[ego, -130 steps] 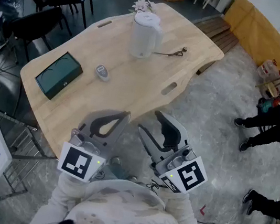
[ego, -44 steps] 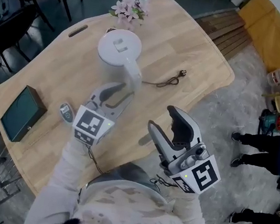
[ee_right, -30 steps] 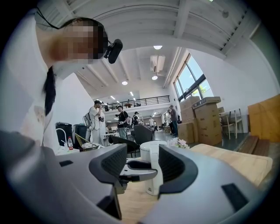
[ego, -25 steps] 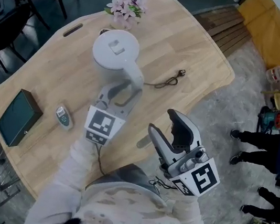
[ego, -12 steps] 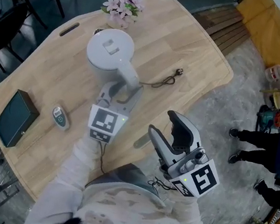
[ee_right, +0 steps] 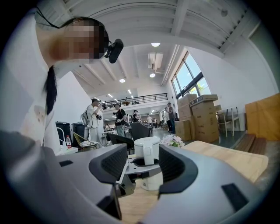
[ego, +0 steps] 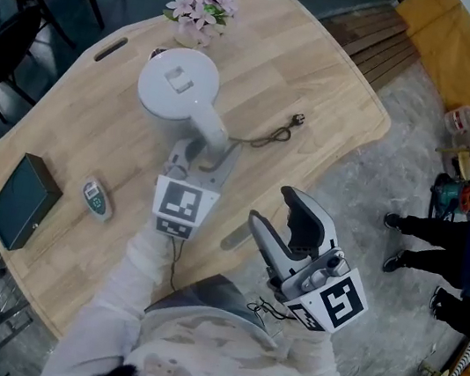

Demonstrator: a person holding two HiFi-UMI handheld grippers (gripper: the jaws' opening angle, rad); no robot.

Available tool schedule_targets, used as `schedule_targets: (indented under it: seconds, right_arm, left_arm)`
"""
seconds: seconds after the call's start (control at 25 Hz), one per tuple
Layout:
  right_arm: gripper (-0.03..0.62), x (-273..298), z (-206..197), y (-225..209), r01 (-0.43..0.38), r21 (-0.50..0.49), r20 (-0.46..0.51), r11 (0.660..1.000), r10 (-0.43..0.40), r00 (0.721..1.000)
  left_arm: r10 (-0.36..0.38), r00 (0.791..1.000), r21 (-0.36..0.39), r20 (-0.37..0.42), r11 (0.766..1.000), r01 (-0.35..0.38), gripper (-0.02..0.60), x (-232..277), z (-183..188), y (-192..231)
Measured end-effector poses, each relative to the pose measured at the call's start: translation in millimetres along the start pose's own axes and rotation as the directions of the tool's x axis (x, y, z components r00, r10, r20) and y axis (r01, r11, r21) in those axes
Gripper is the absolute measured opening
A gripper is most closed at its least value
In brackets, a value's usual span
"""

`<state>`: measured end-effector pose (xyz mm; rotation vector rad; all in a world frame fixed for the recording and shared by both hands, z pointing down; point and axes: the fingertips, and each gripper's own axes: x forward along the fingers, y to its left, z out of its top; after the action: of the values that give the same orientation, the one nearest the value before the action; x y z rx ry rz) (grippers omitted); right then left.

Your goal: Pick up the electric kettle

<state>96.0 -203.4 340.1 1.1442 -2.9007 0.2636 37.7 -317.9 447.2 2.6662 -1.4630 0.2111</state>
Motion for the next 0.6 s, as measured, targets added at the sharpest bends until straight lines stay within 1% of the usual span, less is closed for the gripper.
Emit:
schedule_targets:
  seconds: [0.08, 0.24, 0.4, 0.6]
  right_arm:
    - [0.218, -0.7, -0.5, -1.8, 0.002, 0.000, 0.000, 1.000, -0.002, 1.000]
    - [0.218, -1.4, -0.7, -5.1, 0.007, 0.002, -0.002, 1.000, -0.007, 1.000]
    - [0.218, -3.1, -1.7, -6.9, 0.013, -0.001, -0.002, 1.000, -0.013, 1.000]
    - [0.218, -7.5, 0.4, -6.6, 0.021, -0.002, 0.004, 1.000, -0.021, 1.000]
  left_arm:
    - [0.019, 1.000, -0.008, 0.003, 1.000, -0.019, 0.247, 1.1, 0.1, 2.4]
    - [0.028, 1.000, -0.019, -0.004, 0.999, -0.028, 0.247, 2.1, 0.2, 4.6]
    - [0.046, 0.999, -0.010, 0.005, 0.999, -0.046, 0.247, 1.0, 1.3, 6.5]
    - [0.048, 0.999, -0.016, 0.022, 0.999, -0.048, 0.247, -3.6, 7.0, 10.6]
